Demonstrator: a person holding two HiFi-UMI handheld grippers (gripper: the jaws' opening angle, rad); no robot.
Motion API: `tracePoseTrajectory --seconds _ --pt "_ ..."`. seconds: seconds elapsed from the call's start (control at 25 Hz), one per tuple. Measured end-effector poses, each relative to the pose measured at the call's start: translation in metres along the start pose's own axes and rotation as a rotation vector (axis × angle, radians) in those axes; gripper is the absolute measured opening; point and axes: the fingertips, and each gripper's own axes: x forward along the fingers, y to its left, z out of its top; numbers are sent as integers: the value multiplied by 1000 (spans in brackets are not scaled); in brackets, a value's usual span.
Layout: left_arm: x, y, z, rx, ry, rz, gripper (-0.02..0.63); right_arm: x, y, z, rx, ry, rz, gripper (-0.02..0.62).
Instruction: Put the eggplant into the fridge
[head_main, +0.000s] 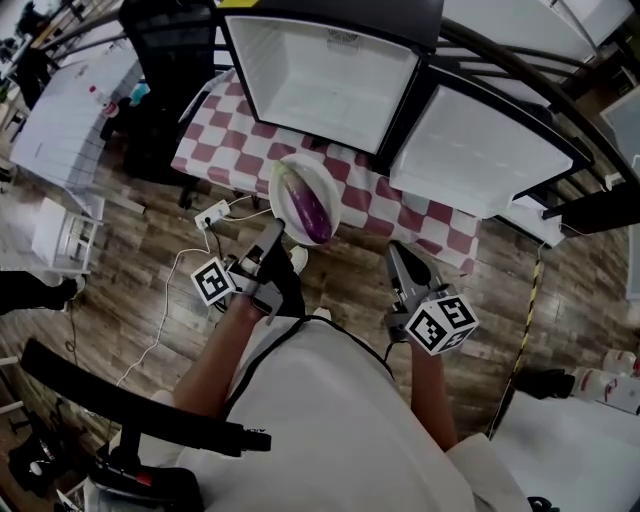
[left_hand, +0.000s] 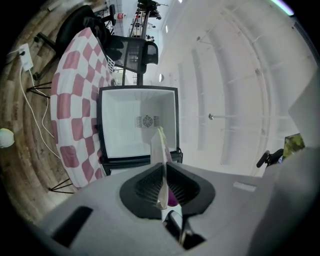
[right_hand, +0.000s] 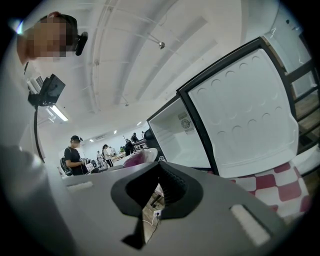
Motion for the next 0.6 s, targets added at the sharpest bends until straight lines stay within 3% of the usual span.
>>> tracePoseTrajectory --seconds 0.6 --pt "96 48 72 -55 97 21 26 93 -36 39 16 10 -57 6"
